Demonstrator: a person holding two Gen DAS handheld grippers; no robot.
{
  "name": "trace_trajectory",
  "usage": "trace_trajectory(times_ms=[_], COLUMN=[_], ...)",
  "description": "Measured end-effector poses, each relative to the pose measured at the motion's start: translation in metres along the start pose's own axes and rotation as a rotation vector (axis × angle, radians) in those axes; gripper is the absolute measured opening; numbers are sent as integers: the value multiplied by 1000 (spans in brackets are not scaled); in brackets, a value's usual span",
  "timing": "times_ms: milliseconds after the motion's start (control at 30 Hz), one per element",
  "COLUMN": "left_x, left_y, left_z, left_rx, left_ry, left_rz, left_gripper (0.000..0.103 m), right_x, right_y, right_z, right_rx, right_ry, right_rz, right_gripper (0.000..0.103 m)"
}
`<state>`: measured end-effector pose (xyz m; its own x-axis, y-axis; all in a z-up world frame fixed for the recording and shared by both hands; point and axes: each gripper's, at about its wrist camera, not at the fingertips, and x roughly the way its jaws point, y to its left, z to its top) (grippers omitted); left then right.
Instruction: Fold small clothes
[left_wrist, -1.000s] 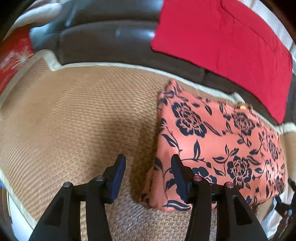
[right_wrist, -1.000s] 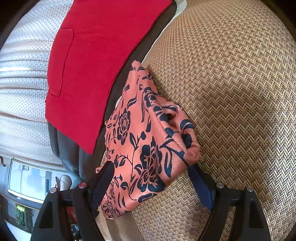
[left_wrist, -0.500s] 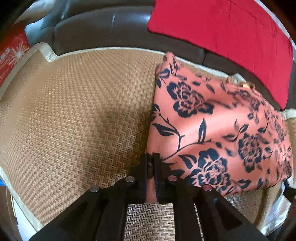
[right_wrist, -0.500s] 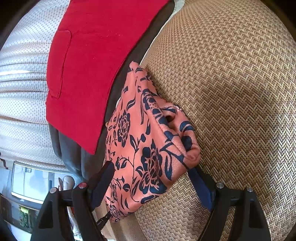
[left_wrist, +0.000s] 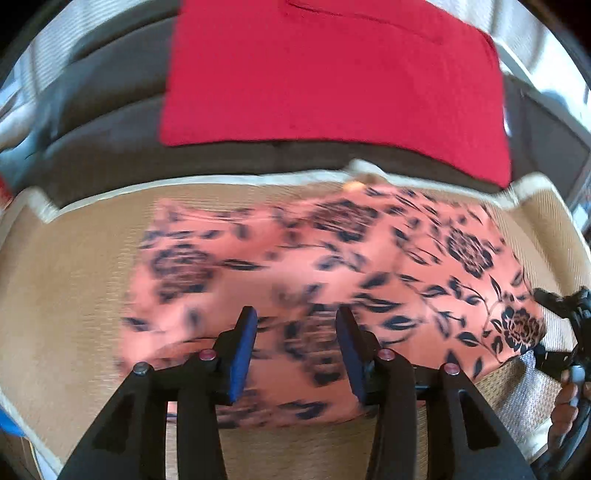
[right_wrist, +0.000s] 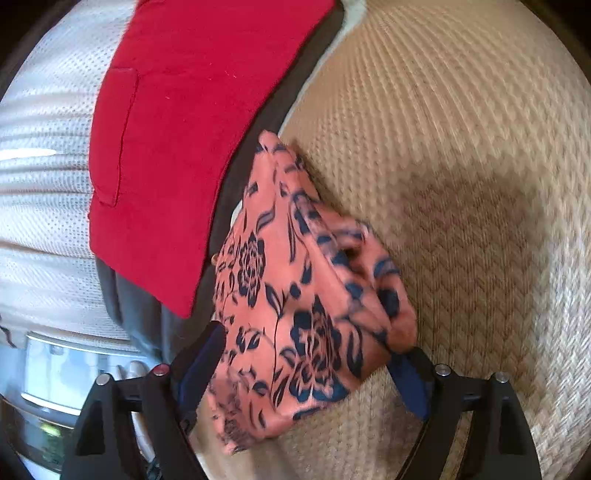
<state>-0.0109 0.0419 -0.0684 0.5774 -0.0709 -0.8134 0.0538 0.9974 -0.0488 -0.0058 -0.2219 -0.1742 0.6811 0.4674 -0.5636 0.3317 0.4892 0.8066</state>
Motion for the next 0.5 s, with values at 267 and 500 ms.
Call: trace_trajectory(times_ms=[267,500], left_x=[15,27], left_y=[-36,-32], left_z=[0,3], left_rx=[-1,-10], left_ry=[53,61], left_rz=[-5,6], left_gripper=[45,45], right_x=[12,19], right_y=[21,24], right_z=[3,-4], right_rx=[-129,-116], right_ry=[12,9], right_rz=[-125,-59], right_gripper=[31,86])
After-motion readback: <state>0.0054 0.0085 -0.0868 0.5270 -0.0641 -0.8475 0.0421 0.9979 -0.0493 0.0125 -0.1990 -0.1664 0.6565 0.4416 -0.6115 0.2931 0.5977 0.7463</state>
